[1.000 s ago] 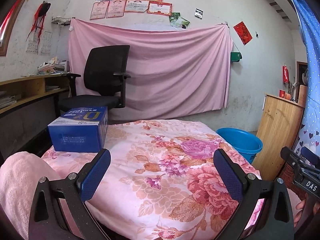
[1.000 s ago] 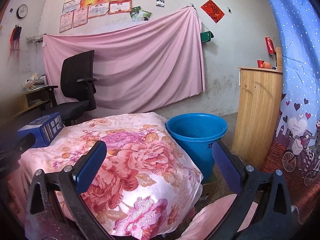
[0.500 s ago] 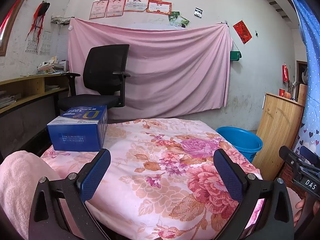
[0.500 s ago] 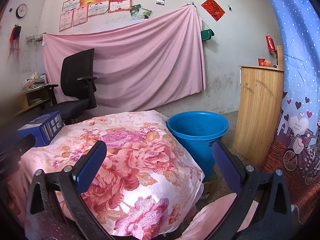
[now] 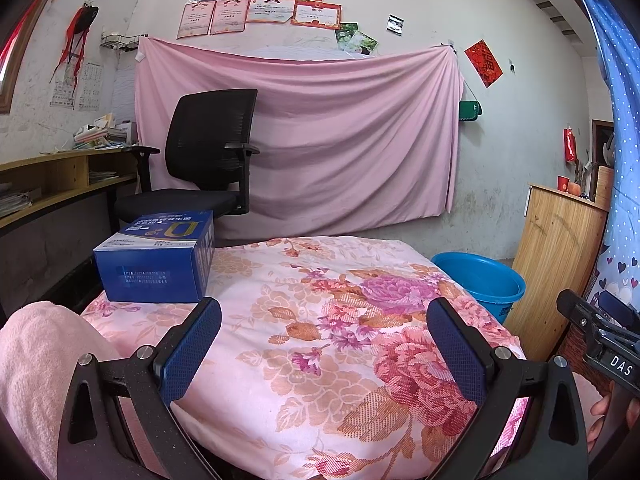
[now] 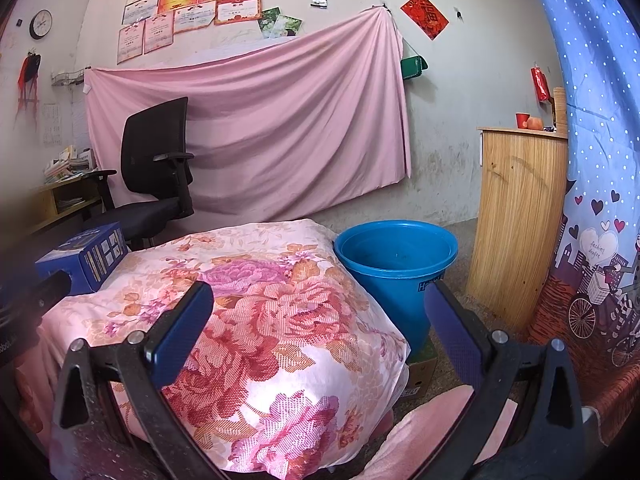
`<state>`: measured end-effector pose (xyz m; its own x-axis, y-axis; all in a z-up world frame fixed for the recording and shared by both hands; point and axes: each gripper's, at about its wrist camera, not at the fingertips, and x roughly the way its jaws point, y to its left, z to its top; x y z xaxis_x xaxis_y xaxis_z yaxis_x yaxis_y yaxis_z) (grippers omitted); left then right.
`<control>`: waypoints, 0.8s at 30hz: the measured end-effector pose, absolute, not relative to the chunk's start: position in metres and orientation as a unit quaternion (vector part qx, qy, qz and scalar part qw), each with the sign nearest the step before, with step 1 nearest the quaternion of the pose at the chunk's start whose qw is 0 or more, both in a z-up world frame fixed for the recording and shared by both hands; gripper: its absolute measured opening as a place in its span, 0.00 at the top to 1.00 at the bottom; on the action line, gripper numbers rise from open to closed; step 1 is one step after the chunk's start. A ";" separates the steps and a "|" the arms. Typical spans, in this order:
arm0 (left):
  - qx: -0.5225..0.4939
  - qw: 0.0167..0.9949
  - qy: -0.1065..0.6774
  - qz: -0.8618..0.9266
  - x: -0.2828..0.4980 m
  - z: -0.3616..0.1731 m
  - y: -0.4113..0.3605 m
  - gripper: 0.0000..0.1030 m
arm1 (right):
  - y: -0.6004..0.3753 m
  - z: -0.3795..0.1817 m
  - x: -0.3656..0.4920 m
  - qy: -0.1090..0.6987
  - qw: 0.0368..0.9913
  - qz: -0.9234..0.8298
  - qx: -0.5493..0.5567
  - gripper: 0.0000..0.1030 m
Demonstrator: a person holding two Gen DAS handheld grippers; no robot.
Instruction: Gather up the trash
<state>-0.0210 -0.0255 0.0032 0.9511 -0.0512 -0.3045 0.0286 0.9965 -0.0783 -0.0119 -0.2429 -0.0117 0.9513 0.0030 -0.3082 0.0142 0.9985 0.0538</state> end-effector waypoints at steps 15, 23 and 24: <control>-0.032 0.987 0.154 -0.026 -0.020 0.001 -0.018 0.02 | -0.241 -0.015 -0.012 0.159 0.987 -0.003 0.032 0.00; -0.036 0.987 0.155 -0.028 -0.019 0.001 -0.012 0.02 | -0.241 -0.014 -0.011 0.160 0.987 -0.002 0.033 0.00; -0.036 0.987 0.155 -0.028 -0.019 0.001 -0.012 0.02 | -0.241 -0.014 -0.012 0.160 0.987 -0.002 0.033 0.00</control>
